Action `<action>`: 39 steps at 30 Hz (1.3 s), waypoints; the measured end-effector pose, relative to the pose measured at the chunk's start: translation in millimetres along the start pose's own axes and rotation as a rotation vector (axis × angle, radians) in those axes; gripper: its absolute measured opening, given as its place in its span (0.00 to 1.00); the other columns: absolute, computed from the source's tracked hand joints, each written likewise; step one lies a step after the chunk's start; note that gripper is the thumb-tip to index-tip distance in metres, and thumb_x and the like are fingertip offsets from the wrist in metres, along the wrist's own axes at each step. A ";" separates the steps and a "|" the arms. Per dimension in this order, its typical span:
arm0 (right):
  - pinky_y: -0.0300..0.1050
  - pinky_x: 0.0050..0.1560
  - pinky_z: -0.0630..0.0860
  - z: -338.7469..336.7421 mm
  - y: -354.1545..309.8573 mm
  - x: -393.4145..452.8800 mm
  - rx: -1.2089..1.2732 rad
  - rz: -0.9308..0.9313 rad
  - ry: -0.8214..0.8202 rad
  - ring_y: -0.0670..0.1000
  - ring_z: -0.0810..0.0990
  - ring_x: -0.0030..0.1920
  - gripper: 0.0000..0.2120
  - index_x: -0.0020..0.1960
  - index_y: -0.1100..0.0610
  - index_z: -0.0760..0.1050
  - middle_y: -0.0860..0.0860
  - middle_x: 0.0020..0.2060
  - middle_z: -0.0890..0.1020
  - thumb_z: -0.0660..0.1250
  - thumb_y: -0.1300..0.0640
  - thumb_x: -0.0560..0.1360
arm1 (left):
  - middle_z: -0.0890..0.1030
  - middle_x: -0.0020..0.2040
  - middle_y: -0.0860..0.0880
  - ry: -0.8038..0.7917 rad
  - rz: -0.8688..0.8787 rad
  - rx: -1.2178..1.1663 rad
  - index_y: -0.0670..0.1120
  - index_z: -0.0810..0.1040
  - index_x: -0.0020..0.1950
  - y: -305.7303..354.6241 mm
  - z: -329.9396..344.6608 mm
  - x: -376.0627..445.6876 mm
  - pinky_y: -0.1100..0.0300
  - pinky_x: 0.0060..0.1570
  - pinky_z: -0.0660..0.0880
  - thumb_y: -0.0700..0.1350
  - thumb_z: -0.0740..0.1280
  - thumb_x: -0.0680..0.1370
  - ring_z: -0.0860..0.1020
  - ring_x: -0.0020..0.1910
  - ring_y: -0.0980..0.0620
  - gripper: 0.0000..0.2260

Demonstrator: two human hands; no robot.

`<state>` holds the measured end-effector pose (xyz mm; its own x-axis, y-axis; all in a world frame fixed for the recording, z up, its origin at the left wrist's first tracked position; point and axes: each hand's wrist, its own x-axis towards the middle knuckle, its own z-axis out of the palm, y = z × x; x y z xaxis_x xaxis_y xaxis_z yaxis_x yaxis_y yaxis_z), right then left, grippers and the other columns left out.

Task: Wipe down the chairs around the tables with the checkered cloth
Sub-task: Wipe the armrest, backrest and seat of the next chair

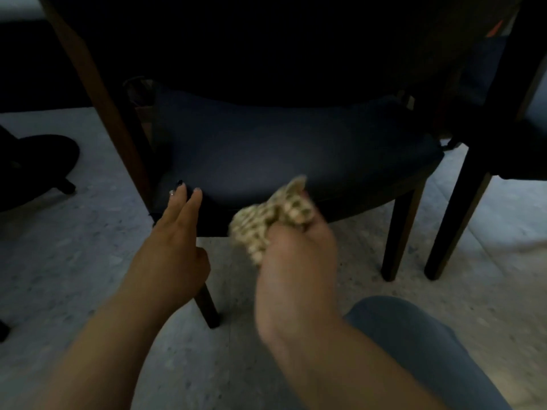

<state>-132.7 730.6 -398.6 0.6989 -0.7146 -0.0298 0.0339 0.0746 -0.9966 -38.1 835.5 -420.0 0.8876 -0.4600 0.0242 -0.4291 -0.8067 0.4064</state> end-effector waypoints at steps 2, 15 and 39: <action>0.36 0.66 0.69 -15.9 -6.7 13.8 -0.046 -0.311 0.078 0.39 0.71 0.66 0.25 0.71 0.51 0.69 0.44 0.67 0.74 0.58 0.67 0.77 | 0.43 0.80 0.55 -0.019 -0.062 -0.020 0.54 0.46 0.80 -6.8 -1.6 -1.4 0.56 0.71 0.58 0.36 0.65 0.77 0.52 0.78 0.49 0.39; 0.56 0.73 0.56 60.7 53.4 33.0 -0.976 -0.823 -0.408 0.59 0.68 0.70 0.24 0.67 0.66 0.72 0.61 0.66 0.74 0.51 0.59 0.75 | 0.59 0.77 0.50 0.044 -0.170 -0.153 0.52 0.53 0.78 -37.5 -24.3 -9.3 0.76 0.62 0.56 0.36 0.64 0.77 0.61 0.71 0.59 0.34; 0.39 0.73 0.55 112.1 -42.8 65.2 -0.980 -0.200 -0.617 0.50 0.63 0.73 0.22 0.73 0.56 0.67 0.50 0.72 0.68 0.60 0.63 0.79 | 0.70 0.70 0.55 0.160 -0.566 -0.864 0.56 0.67 0.72 -68.6 -138.8 11.8 0.59 0.67 0.66 0.38 0.63 0.78 0.68 0.69 0.60 0.24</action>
<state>-8.5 758.8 -349.3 0.9804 -0.1746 -0.0918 -0.1935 -0.7601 -0.6204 25.0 936.9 -320.9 0.9605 0.0074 -0.2782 0.2658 -0.3199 0.9094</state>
